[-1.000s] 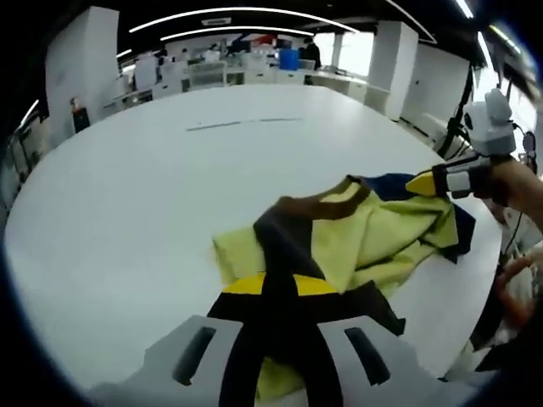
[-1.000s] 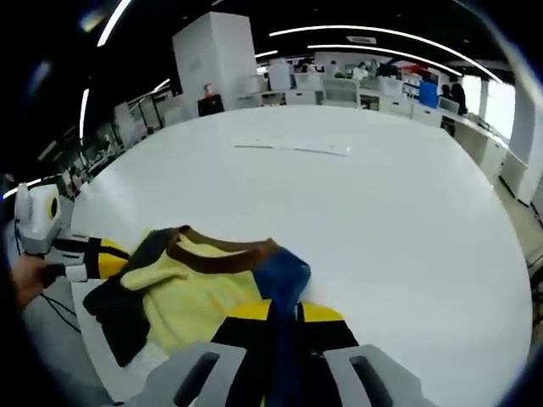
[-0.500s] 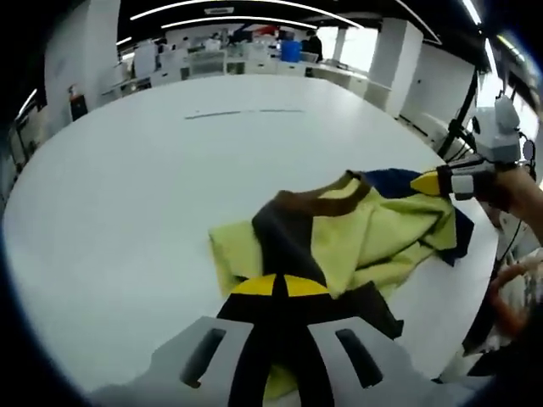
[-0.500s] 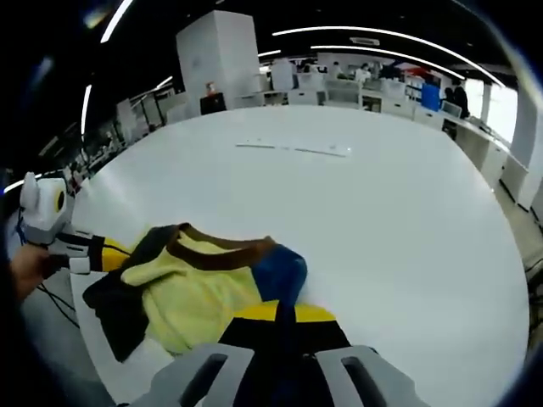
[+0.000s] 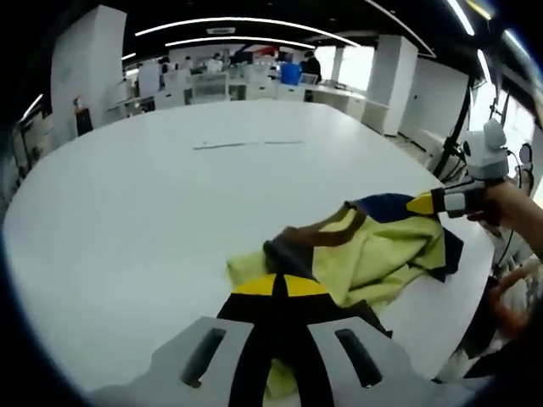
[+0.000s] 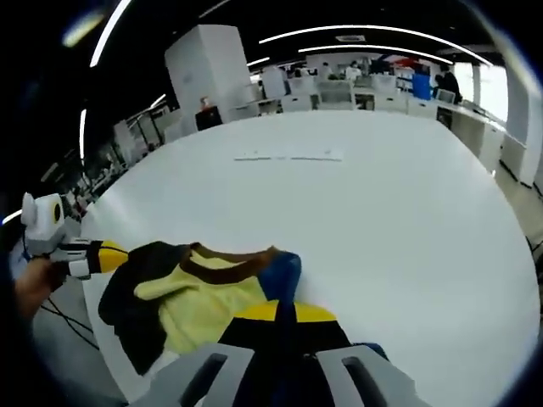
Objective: Fold the garment on the visible template until the final outline fits inside the template.
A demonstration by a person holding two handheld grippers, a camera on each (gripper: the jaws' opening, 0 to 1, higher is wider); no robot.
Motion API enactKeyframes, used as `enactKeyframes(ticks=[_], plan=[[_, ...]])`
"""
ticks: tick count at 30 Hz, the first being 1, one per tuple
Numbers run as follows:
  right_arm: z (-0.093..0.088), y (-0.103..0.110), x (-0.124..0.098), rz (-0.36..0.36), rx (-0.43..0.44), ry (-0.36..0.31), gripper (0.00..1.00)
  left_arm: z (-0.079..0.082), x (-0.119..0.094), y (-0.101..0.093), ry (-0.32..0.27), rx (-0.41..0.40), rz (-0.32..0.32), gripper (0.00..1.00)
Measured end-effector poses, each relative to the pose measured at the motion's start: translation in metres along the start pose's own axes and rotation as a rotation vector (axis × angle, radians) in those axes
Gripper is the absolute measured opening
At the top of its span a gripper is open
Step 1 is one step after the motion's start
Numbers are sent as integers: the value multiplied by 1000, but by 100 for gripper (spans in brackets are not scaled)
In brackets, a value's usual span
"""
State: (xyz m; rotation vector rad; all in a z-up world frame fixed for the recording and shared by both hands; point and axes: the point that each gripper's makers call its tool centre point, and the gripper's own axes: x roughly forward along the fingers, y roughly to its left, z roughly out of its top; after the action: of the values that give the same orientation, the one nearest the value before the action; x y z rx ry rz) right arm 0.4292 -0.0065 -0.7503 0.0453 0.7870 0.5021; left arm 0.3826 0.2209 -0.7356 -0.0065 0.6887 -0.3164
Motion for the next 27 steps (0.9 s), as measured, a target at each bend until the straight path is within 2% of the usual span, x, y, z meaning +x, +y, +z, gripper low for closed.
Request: enactKeyframes(ticks=[5, 12, 20, 25, 27], plan=[[4, -1, -3, 4, 8, -12, 0, 4, -4, 5, -16, -7, 13, 0], [4, -6, -7, -7, 15, -5, 0, 21, -12, 13, -64, -11, 27, 0], [23, -5, -22, -13, -25, -31, 0, 54, -20, 23, -149, -1, 31, 0], [44, -8, -33, -40, -62, -75, 0, 73, -22, 26, -199, 14, 33, 0], [52, -9, -37, -50, -74, -89, 0, 88, -23, 27, -243, 35, 33, 0]])
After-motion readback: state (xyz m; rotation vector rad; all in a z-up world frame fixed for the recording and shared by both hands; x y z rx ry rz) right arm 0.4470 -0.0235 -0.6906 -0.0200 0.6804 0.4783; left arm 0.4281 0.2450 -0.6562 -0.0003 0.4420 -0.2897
